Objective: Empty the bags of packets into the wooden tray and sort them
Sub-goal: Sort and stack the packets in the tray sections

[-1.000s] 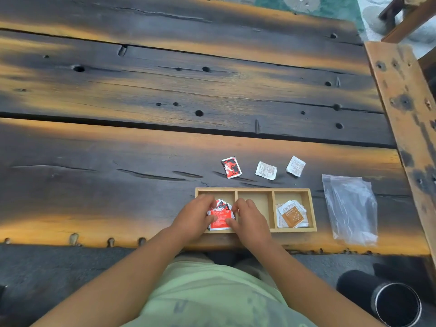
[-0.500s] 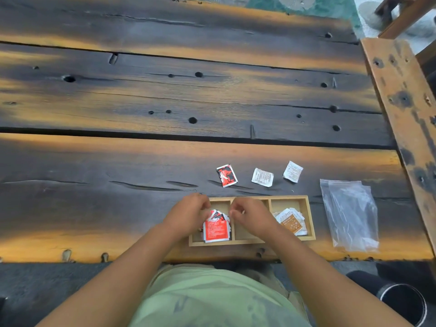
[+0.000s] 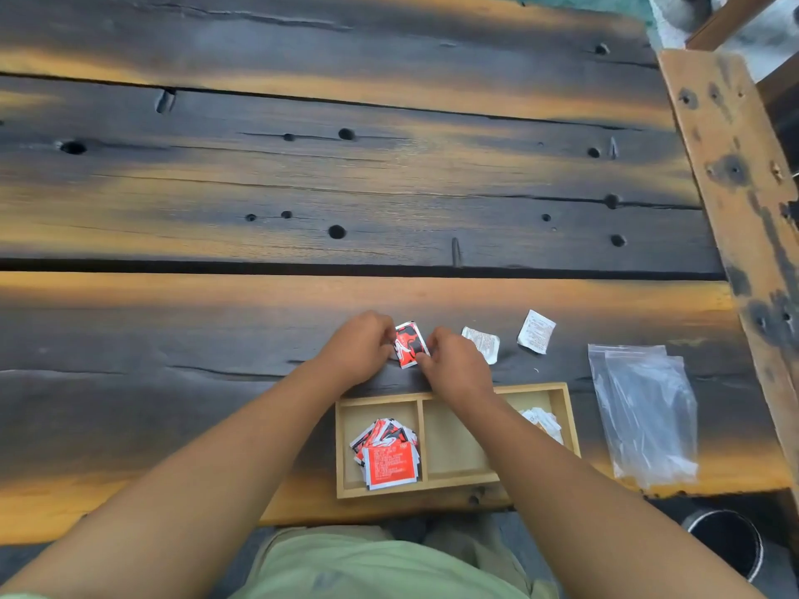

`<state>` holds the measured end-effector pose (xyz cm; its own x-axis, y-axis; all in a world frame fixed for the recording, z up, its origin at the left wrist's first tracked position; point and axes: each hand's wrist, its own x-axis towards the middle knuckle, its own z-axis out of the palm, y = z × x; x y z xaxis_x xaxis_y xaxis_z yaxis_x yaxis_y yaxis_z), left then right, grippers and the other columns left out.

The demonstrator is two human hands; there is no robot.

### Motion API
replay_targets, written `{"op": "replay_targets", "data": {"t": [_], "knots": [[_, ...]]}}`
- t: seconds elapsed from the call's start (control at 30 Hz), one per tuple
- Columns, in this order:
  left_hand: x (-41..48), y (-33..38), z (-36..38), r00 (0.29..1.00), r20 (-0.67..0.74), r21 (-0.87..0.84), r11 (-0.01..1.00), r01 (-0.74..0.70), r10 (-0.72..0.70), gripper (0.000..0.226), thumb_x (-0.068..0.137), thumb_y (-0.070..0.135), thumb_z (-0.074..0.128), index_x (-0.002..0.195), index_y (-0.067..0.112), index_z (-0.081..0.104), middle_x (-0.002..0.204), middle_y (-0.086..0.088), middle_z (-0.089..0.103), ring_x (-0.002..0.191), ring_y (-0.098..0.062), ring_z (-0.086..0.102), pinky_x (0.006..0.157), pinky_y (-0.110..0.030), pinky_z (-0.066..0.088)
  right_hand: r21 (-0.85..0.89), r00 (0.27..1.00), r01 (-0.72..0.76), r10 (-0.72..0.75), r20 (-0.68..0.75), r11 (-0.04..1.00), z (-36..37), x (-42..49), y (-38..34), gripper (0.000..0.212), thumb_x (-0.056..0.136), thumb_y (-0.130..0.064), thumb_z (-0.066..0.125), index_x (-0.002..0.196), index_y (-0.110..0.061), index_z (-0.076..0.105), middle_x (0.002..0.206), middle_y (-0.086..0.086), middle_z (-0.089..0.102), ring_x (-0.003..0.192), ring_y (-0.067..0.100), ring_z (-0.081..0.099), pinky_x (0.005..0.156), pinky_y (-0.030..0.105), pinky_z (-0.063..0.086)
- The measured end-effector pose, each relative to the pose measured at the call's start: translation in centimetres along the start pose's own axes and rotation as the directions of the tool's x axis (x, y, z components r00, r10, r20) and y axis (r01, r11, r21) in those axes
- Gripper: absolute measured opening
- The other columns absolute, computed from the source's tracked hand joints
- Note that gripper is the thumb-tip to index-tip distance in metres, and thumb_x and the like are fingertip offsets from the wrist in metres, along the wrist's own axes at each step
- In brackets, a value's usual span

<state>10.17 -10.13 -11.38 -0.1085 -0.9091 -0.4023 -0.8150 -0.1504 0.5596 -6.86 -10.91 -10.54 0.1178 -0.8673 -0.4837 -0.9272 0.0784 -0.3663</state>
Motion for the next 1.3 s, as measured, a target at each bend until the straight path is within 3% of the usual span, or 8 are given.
{"op": "replay_targets", "data": {"t": [0.17, 0.33, 0.47, 0.57, 0.73, 0.9, 1.17, 1.3], "knots": [[1.9, -0.5, 0.8, 0.998, 0.030, 0.135, 0.989, -0.057, 0.054, 0.026, 0.092, 0.030, 0.060, 0.111, 0.013, 0.056, 0.113, -0.011, 0.051, 0.098, -0.035, 0.058, 0.077, -0.042, 0.048, -0.006, 0.993, -0.111, 0.111, 0.026, 0.994, 1.2, 1.3, -0.8, 0.049, 0.086, -0.044, 0.069, 0.117, -0.013, 0.048, 0.119, 0.010, 0.054, 0.107, 0.034, 0.060, 0.081, 0.041, 0.048], [2.8, -0.4, 1.4, 0.997, 0.031, 0.214, 0.974, -0.071, 0.066, 0.039, 0.092, 0.035, 0.061, 0.125, 0.018, 0.048, 0.119, -0.010, 0.048, 0.099, -0.037, 0.060, 0.076, -0.044, 0.052, 0.015, 0.989, -0.145, 0.145, -0.034, 0.989, 2.4, 1.4, -1.5, 0.054, 0.085, -0.043, 0.072, 0.118, -0.011, 0.044, 0.122, 0.013, 0.049, 0.108, 0.037, 0.058, 0.083, 0.043, 0.048], [2.6, -0.7, 1.7, 0.992, 0.055, 0.133, 0.984, -0.122, 0.115, 0.039, 0.093, 0.027, 0.061, 0.130, 0.021, 0.052, 0.122, -0.009, 0.046, 0.102, -0.033, 0.058, 0.073, -0.036, 0.043, 0.029, 0.987, -0.152, 0.153, -0.057, 0.988, 2.9, 1.3, -1.7, 0.053, 0.084, -0.038, 0.075, 0.117, -0.008, 0.047, 0.122, 0.013, 0.047, 0.107, 0.036, 0.058, 0.084, 0.042, 0.048], [2.2, -1.0, 1.6, 0.995, -0.003, 0.013, 0.994, -0.104, 0.104, 0.028, 0.091, 0.027, 0.064, 0.115, 0.016, 0.056, 0.116, -0.007, 0.048, 0.097, -0.032, 0.058, 0.075, -0.040, 0.048, 0.093, 0.991, -0.125, 0.129, -0.042, 0.988, 3.0, 1.2, -1.8, 0.046, 0.084, -0.032, 0.076, 0.113, -0.009, 0.048, 0.118, 0.011, 0.049, 0.103, 0.034, 0.057, 0.082, 0.043, 0.048], [1.2, -1.1, 0.9, 0.999, -0.050, -0.180, 0.984, -0.009, 0.000, 0.019, 0.087, 0.022, 0.071, 0.093, 0.013, 0.055, 0.089, -0.001, 0.063, 0.085, -0.028, 0.060, 0.072, -0.038, 0.048, 0.244, 0.995, -0.091, 0.096, -0.010, 0.966, 2.6, 0.9, -1.8, 0.025, 0.086, -0.017, 0.071, 0.098, -0.014, 0.049, 0.096, 0.005, 0.064, 0.090, 0.029, 0.060, 0.070, 0.033, 0.038], [-0.9, -0.5, 0.0, 0.987, -0.146, -0.314, 0.949, 0.018, -0.067, 0.014, 0.087, 0.020, 0.070, 0.090, 0.014, 0.058, 0.078, -0.004, 0.066, 0.074, -0.022, 0.061, 0.068, -0.039, 0.049, 0.351, 0.998, -0.020, 0.039, -0.048, 0.936, 1.4, -0.1, -1.6, 0.014, 0.086, -0.022, 0.072, 0.090, -0.018, 0.060, 0.075, -0.003, 0.059, 0.069, 0.017, 0.054, 0.065, 0.031, 0.038], [-5.7, 0.3, -0.4, 0.972, -0.187, -0.439, 0.897, 0.045, -0.141, 0.009, 0.091, 0.024, 0.067, 0.085, 0.018, 0.064, 0.073, 0.000, 0.064, 0.066, -0.012, 0.059, 0.057, -0.028, 0.044, 0.485, 0.998, 0.062, -0.062, -0.016, 0.872, -0.2, -3.4, -1.9, 0.021, 0.087, -0.019, 0.072, 0.076, -0.022, 0.054, 0.067, -0.007, 0.049, 0.061, 0.008, 0.044, 0.057, 0.025, 0.035], [-7.8, 0.3, 0.0, 0.964, -0.175, -0.456, 0.884, 0.101, -0.200, 0.014, 0.090, 0.027, 0.069, 0.081, 0.020, 0.062, 0.071, 0.000, 0.065, 0.068, -0.015, 0.063, 0.060, -0.034, 0.048, 0.453, 0.995, 0.094, -0.104, -0.002, 0.887, 0.0, -4.8, -1.7, 0.022, 0.085, -0.022, 0.074, 0.080, -0.023, 0.053, 0.070, -0.006, 0.049, 0.065, 0.010, 0.046, 0.061, 0.029, 0.038]]}}
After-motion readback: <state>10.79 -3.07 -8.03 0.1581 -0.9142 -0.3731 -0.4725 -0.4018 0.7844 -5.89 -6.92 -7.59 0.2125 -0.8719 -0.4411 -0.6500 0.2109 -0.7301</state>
